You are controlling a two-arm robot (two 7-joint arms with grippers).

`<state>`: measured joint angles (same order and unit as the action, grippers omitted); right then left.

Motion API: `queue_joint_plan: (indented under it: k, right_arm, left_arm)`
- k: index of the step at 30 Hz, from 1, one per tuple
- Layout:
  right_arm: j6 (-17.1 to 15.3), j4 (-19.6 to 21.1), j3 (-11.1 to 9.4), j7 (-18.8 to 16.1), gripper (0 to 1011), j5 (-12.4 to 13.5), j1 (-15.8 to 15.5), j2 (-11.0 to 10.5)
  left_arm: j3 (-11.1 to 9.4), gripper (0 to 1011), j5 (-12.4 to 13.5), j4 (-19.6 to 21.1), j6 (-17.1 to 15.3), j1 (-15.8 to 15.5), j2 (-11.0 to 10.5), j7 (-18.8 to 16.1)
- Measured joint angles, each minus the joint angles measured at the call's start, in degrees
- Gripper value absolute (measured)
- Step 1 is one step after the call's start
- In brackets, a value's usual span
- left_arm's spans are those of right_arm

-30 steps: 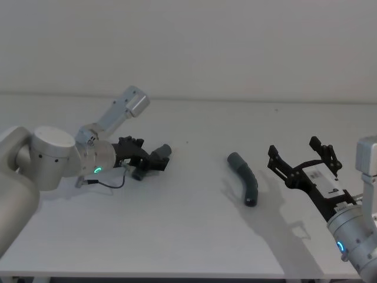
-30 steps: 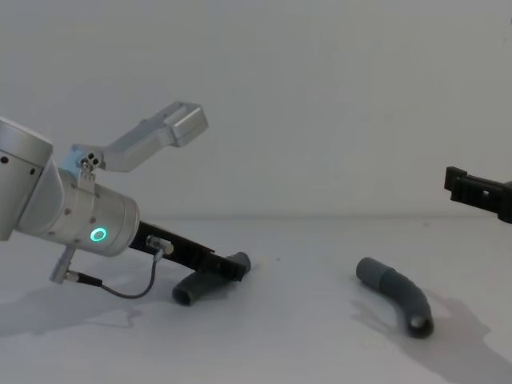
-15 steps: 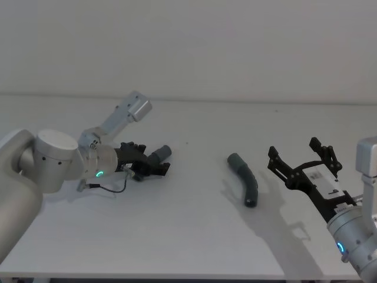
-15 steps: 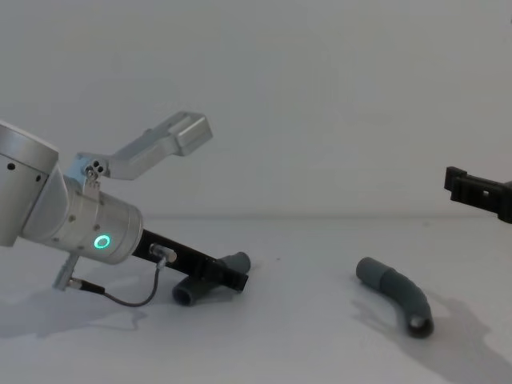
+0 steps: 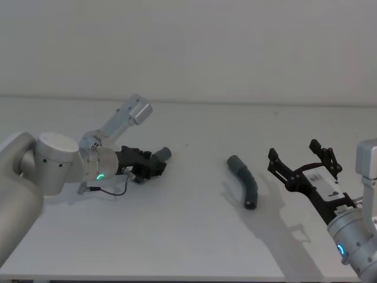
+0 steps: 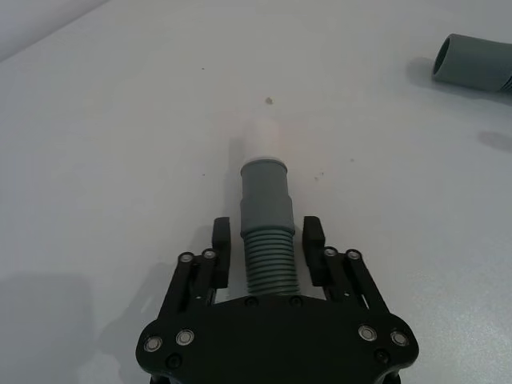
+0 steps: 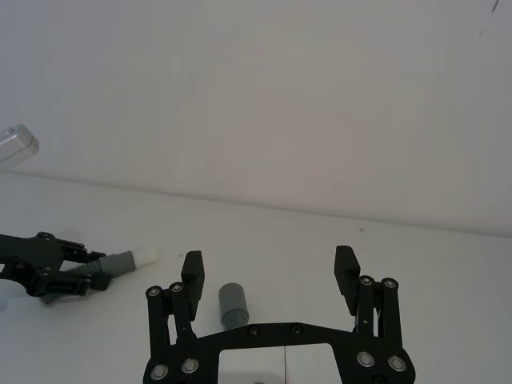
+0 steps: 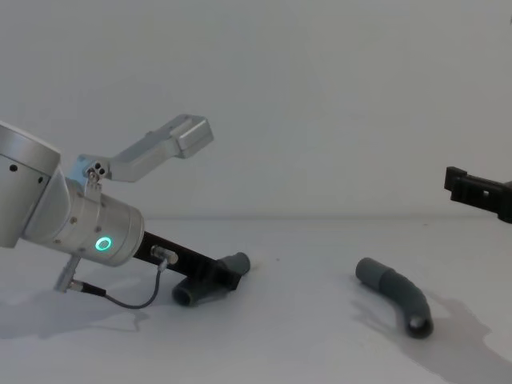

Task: Use both hands to pick up one end of the pipe from the table, align the ends, and insert them.

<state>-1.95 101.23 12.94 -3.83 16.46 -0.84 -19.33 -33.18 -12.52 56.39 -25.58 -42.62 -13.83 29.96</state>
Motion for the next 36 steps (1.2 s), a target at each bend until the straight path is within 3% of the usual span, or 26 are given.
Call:
queue_joint_plan:
  k: [7, 27, 36]
  right_arm:
    - [0.00, 0.00, 0.00, 0.00, 1000, 0.00, 0.00, 0.00]
    - [-0.27, 0.00, 0.12, -0.21, 1000, -0.07, 0.15, -0.01]
    - [-5.16, 0.01, 1.50, -2.02, 1000, -0.41, 2.32, -0.74]
  left_arm:
    - [0.03, 346, 0.06, -0.11, -0.07, -0.03, 0.04, 0.03]
    - [0.02, 345, 0.09, -0.20, -0.15, -0.02, 0.08, 0.05]
    - [0.02, 345, 0.09, -0.21, -0.15, -0.02, 0.07, 0.05]
